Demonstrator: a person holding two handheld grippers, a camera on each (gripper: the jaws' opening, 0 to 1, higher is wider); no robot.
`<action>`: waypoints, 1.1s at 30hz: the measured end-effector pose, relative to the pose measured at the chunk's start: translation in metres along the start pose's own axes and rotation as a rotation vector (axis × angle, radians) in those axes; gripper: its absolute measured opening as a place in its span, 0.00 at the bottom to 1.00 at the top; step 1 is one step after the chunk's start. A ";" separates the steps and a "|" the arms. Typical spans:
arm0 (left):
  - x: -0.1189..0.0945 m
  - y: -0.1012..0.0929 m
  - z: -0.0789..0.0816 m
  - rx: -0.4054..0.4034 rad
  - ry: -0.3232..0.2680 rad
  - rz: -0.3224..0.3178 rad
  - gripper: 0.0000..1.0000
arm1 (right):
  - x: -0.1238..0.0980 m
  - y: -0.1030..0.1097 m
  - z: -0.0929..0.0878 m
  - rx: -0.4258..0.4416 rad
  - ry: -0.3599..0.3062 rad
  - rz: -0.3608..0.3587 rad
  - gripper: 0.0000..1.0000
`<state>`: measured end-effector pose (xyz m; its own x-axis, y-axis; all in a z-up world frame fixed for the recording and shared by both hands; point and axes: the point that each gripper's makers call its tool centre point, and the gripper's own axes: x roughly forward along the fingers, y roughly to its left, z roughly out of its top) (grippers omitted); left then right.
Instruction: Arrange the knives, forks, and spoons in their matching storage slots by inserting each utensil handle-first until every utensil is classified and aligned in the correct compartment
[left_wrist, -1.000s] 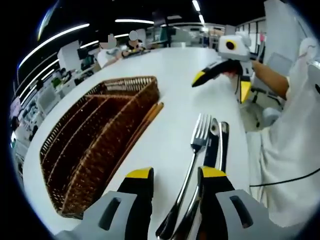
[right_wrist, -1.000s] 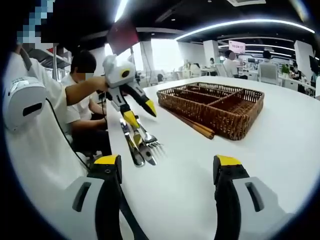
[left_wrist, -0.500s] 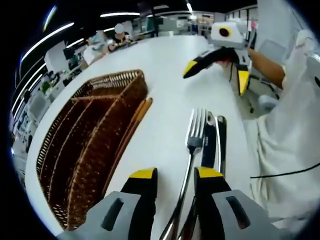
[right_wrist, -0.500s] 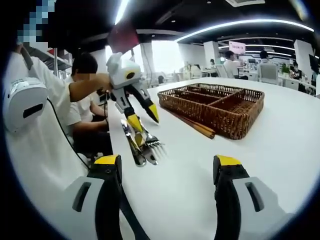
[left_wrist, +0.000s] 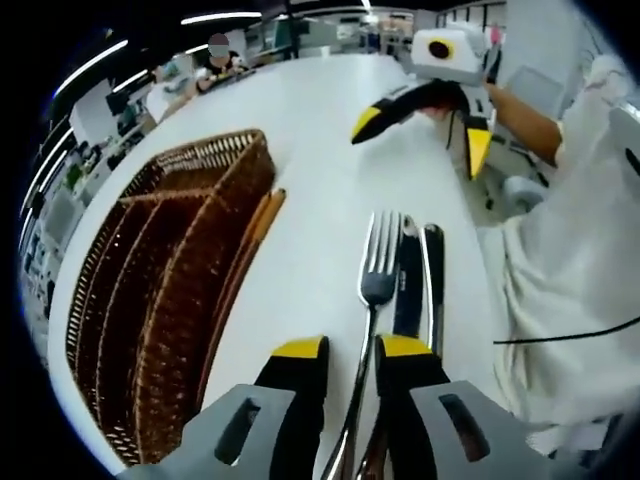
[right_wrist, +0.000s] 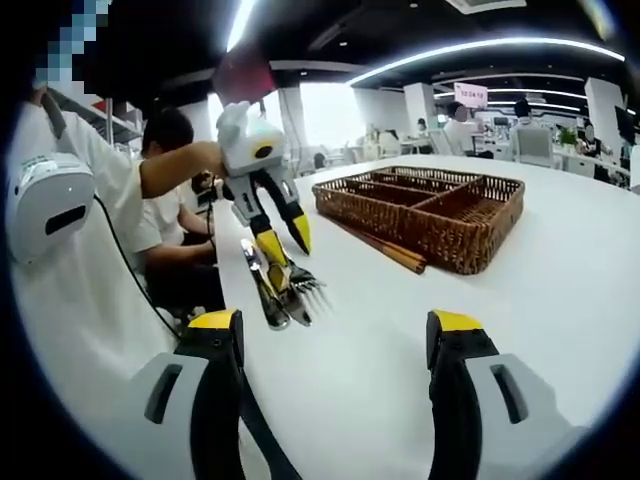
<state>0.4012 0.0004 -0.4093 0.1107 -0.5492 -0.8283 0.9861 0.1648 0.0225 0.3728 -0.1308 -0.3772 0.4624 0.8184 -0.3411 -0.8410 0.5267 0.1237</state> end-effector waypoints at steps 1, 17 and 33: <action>0.000 0.000 0.000 0.001 0.008 -0.004 0.17 | 0.000 0.000 0.000 -0.001 0.002 -0.002 0.77; 0.004 0.004 0.003 -0.011 0.063 -0.061 0.04 | 0.000 -0.001 -0.002 0.001 -0.001 0.000 0.77; 0.004 0.008 0.005 -0.010 0.055 -0.084 0.02 | 0.000 -0.003 -0.003 0.005 0.001 0.000 0.75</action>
<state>0.4104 -0.0046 -0.4097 0.0207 -0.5158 -0.8565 0.9903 0.1282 -0.0533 0.3741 -0.1332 -0.3804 0.4626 0.8181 -0.3417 -0.8395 0.5281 0.1279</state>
